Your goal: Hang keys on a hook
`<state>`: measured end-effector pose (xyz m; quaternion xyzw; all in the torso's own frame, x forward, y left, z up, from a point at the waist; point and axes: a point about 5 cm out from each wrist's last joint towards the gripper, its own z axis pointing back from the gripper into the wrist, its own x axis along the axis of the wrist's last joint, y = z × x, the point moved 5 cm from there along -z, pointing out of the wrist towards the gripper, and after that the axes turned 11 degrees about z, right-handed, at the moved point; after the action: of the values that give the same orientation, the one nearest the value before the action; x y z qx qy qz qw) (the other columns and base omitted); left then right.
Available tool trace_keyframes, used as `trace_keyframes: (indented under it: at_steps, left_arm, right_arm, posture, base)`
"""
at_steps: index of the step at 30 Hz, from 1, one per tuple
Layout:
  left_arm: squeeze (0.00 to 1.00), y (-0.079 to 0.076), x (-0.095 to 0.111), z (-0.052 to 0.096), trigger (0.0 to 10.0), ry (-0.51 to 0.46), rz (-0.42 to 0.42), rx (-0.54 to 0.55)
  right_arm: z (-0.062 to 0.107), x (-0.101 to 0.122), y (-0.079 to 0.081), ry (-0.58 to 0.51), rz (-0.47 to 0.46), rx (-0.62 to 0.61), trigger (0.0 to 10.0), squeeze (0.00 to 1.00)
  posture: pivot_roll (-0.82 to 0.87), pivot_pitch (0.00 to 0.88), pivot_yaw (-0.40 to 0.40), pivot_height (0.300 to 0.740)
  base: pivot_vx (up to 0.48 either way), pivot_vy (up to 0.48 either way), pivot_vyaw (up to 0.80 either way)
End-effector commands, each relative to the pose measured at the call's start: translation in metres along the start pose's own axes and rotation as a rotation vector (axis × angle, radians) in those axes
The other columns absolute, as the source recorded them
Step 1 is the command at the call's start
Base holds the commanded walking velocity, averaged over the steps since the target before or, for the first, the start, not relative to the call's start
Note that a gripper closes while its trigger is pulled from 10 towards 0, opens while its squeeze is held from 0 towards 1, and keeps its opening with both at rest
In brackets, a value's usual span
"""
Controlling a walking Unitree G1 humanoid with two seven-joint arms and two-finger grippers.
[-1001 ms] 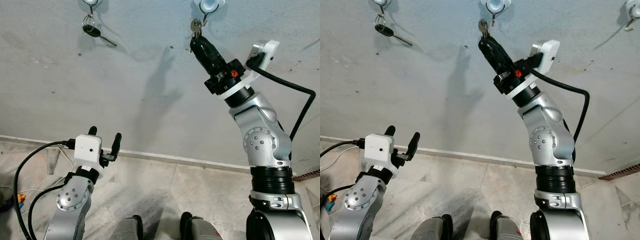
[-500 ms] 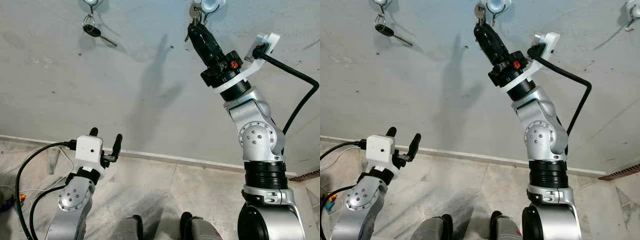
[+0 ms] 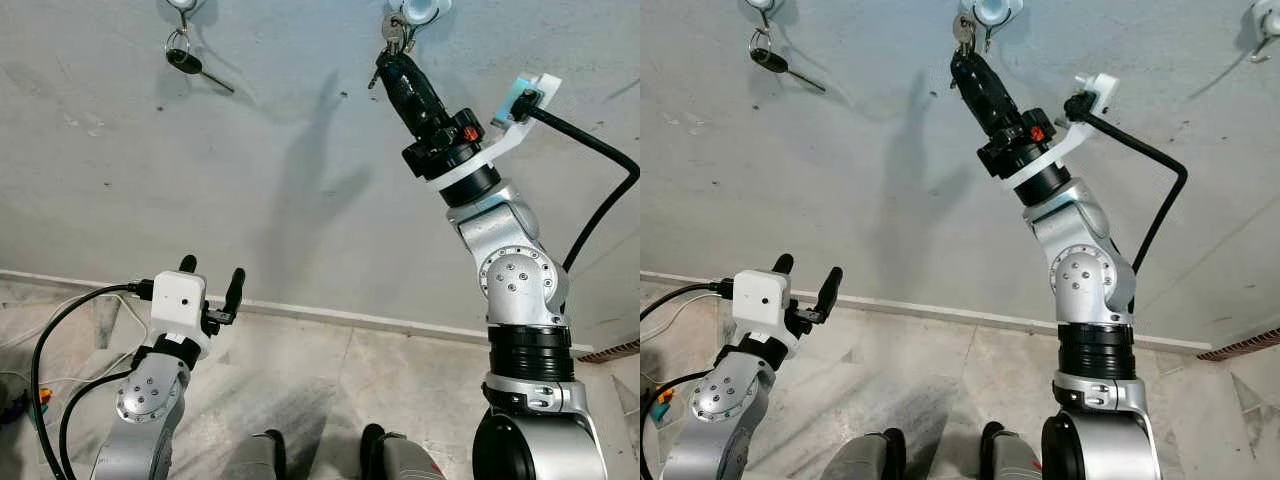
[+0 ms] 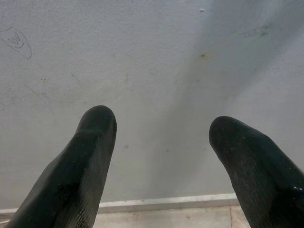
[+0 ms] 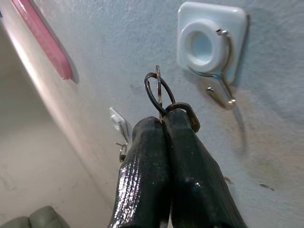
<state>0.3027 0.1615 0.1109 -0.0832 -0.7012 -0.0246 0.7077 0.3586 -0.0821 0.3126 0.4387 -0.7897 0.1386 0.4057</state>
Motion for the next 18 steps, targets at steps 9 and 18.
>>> trace_keyframes:
  at_steps: [9,18]
  left_arm:
    - [0.0,0.0009,-0.0069,0.0032,10.0,0.027,-0.002,0.0]
    - [0.0,0.0018,-0.0068,0.004,10.0,0.029,-0.002,0.002]
  right_arm:
    - [-0.0011,-0.0028,-0.003,-0.002,-0.055,-0.031,10.0,0.0]
    - [-0.0092,-0.0032,-0.0049,-0.017,-0.083,-0.05,10.0,0.0]
  posture:
    - [0.17,0.254,0.084,0.74]
    - [0.18,0.253,0.087,0.74]
  base:
    - [0.0,0.0,0.0]
    - [0.0,0.0,0.0]
